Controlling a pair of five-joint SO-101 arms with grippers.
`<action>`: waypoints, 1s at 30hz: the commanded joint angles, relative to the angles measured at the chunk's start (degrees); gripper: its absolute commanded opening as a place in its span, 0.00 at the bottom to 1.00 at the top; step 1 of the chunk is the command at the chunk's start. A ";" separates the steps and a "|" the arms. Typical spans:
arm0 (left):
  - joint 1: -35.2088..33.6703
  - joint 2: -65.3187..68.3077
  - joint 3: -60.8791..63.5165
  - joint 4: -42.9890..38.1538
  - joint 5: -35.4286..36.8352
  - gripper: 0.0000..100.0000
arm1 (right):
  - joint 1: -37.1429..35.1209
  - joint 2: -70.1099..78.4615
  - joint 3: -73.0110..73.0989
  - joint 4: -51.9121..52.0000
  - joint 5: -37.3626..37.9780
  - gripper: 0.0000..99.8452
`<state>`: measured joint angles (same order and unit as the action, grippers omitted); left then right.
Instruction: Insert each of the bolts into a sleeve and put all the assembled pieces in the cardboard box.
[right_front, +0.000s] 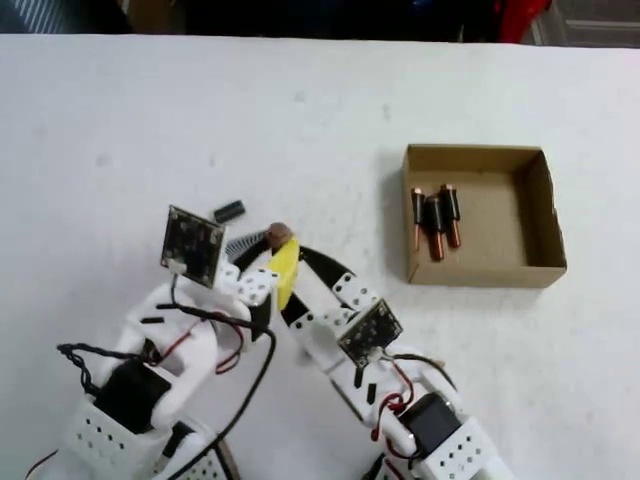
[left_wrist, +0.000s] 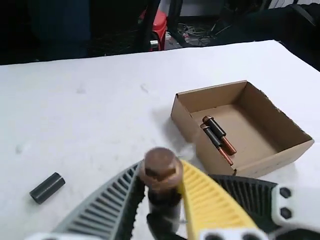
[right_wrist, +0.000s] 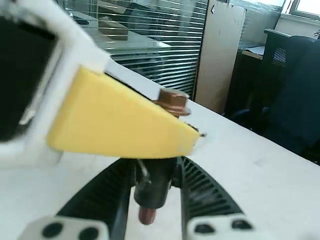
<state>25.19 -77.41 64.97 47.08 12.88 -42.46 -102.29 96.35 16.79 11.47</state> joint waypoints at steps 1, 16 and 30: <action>0.04 0.92 0.35 -0.09 -0.44 0.31 | -0.31 -0.84 0.44 -0.22 0.97 0.02; -3.03 0.92 -4.66 -0.44 -0.79 0.38 | 1.89 -0.84 0.44 0.75 0.62 0.02; -12.97 0.92 -10.81 -0.18 -0.79 0.38 | 4.00 -0.75 0.44 0.75 0.62 0.02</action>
<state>14.20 -76.44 57.67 47.78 12.35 -39.12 -102.55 96.44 17.58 11.65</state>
